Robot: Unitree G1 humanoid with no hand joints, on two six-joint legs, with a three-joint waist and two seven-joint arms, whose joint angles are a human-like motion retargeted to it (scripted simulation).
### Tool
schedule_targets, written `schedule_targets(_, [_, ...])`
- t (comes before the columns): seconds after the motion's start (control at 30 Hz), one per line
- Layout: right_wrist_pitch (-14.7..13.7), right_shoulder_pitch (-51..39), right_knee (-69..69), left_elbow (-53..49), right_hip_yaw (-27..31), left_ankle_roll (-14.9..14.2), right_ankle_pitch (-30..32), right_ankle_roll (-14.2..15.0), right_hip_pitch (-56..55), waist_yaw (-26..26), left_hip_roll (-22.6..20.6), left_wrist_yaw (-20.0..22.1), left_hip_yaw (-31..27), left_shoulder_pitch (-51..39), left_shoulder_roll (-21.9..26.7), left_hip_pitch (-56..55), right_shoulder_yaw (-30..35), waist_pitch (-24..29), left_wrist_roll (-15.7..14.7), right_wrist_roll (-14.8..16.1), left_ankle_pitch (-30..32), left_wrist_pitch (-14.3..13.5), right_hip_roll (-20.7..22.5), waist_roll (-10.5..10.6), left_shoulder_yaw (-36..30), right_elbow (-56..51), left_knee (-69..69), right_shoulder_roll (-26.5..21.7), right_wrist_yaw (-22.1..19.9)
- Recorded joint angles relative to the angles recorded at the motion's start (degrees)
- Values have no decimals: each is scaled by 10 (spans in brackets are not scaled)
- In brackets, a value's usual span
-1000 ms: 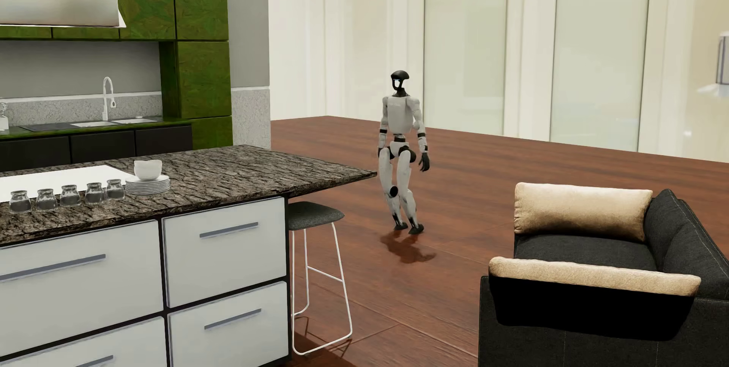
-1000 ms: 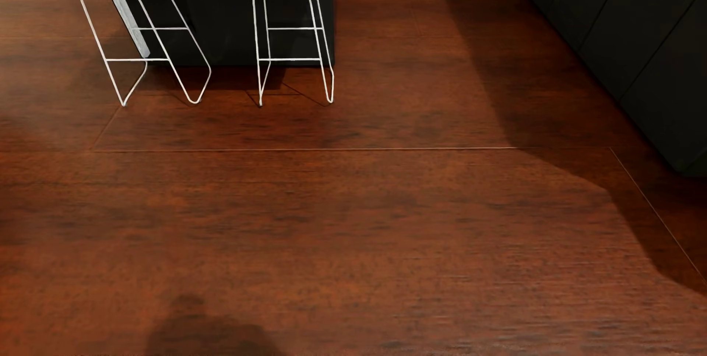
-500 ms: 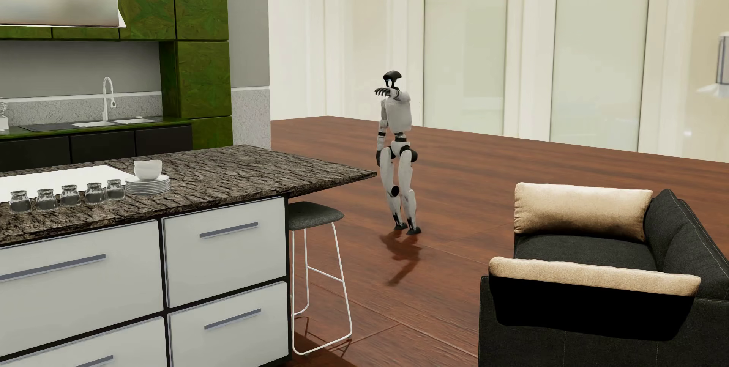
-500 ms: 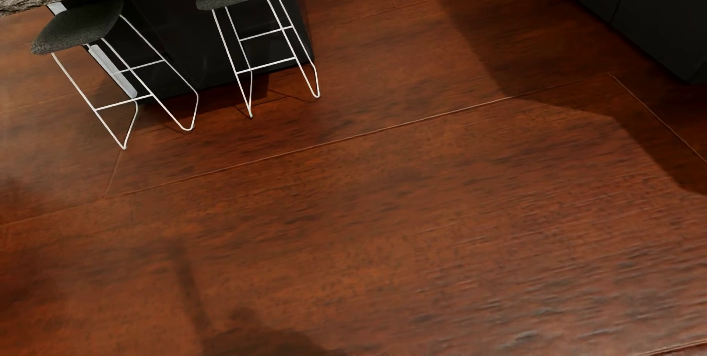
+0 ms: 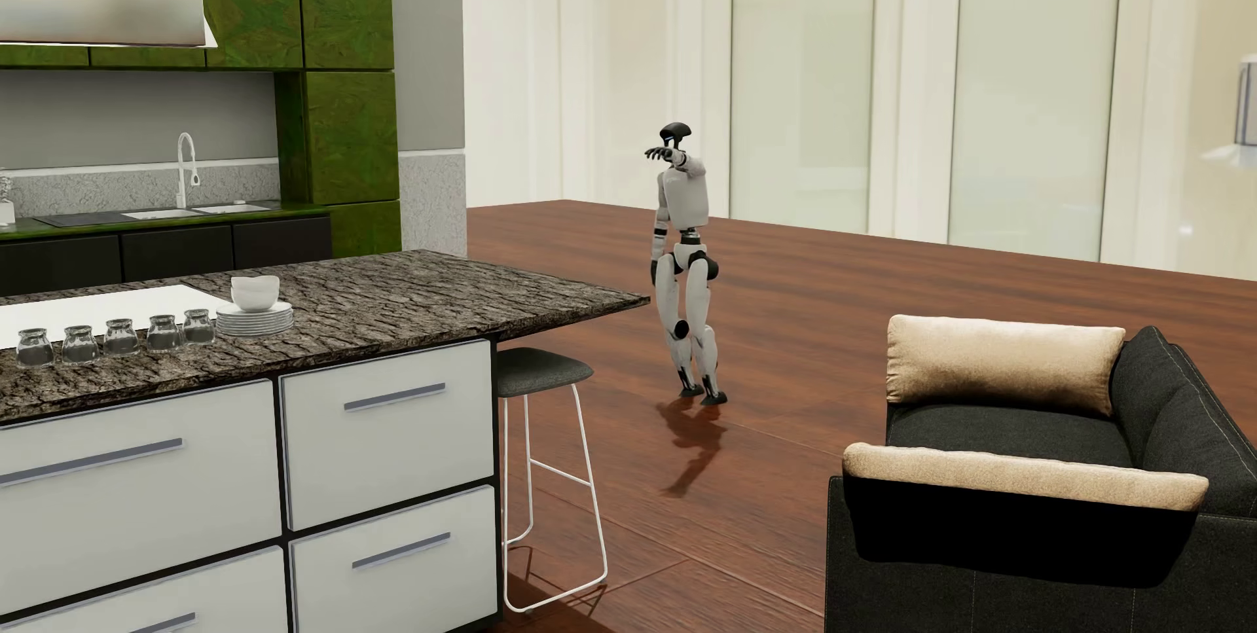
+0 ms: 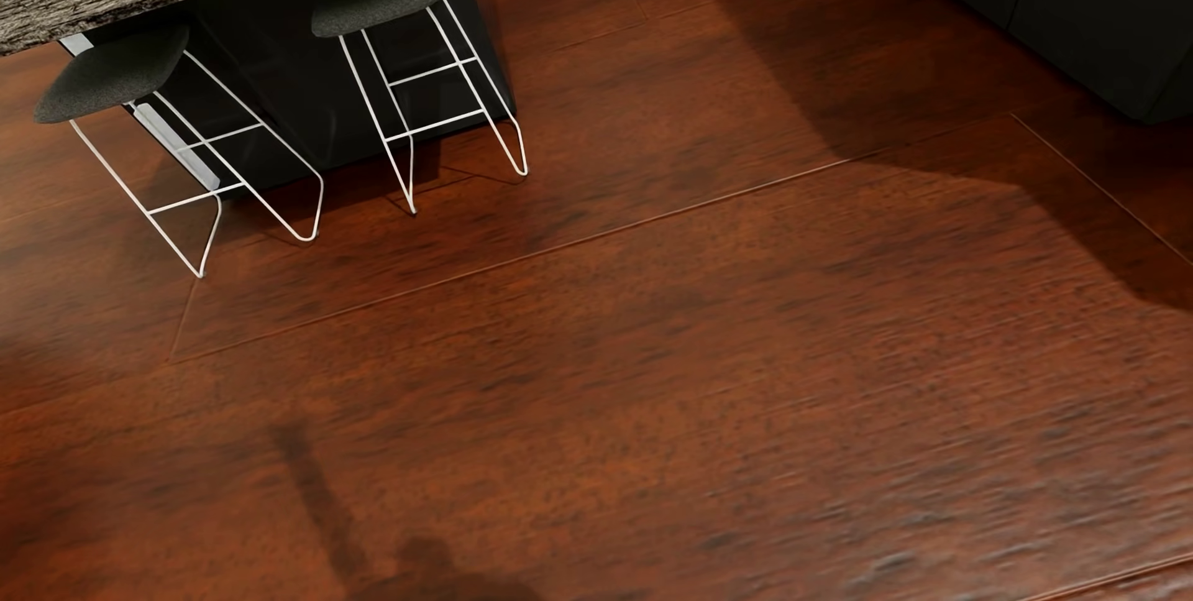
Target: Stretch out
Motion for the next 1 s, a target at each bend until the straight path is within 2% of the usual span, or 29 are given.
schedule_targets(1.0, [0,2,9,1,0,0,-13,0,7,2,2,0,0,-12,9,10,18,-4,0,0,-3,0,3,-2,0,1,-1,-3,0])
